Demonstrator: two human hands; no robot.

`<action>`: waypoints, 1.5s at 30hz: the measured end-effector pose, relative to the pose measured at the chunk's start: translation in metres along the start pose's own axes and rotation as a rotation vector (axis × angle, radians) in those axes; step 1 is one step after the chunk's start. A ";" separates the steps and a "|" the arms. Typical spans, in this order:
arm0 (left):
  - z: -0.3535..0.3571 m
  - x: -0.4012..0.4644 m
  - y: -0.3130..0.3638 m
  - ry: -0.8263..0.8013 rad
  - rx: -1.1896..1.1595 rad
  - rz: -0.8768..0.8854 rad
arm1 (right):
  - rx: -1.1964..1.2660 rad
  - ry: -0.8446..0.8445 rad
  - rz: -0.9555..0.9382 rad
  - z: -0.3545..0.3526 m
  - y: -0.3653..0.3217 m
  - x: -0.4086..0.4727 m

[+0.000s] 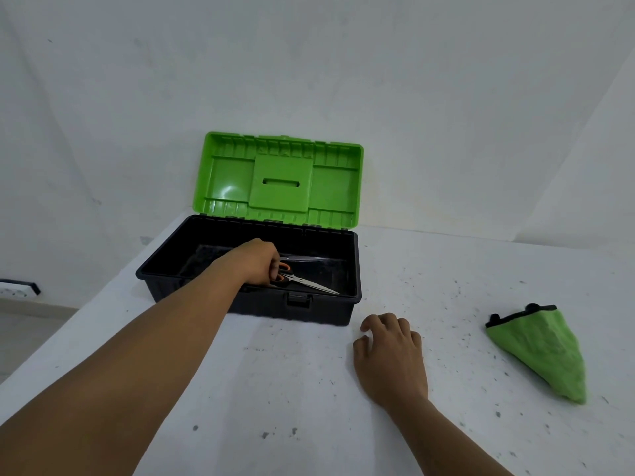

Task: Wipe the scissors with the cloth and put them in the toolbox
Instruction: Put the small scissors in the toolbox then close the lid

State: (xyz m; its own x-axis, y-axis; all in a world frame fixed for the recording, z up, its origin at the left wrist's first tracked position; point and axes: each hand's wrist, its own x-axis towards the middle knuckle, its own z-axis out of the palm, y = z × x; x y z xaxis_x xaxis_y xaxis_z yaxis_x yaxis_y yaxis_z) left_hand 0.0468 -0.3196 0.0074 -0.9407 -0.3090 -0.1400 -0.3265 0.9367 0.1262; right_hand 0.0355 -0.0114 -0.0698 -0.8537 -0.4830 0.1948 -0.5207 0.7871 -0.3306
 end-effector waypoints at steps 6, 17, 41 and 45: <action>0.002 0.003 0.002 0.021 0.004 -0.010 | 0.005 -0.001 -0.003 0.000 0.000 0.000; -0.005 -0.017 0.000 0.109 -0.063 -0.099 | 0.005 0.012 -0.021 0.002 0.003 0.003; -0.040 -0.049 -0.052 0.396 -0.329 -0.291 | -0.008 -0.128 0.134 -0.068 -0.044 0.118; -0.052 -0.019 -0.077 0.528 -0.370 -0.366 | 0.081 -0.051 0.136 -0.066 -0.061 0.162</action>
State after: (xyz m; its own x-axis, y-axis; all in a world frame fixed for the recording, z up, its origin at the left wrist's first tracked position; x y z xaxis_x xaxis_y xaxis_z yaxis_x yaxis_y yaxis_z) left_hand 0.0853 -0.3943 0.0518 -0.6545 -0.7160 0.2430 -0.5494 0.6711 0.4977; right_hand -0.0714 -0.1118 0.0426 -0.9137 -0.3946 0.0969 -0.3965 0.8139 -0.4246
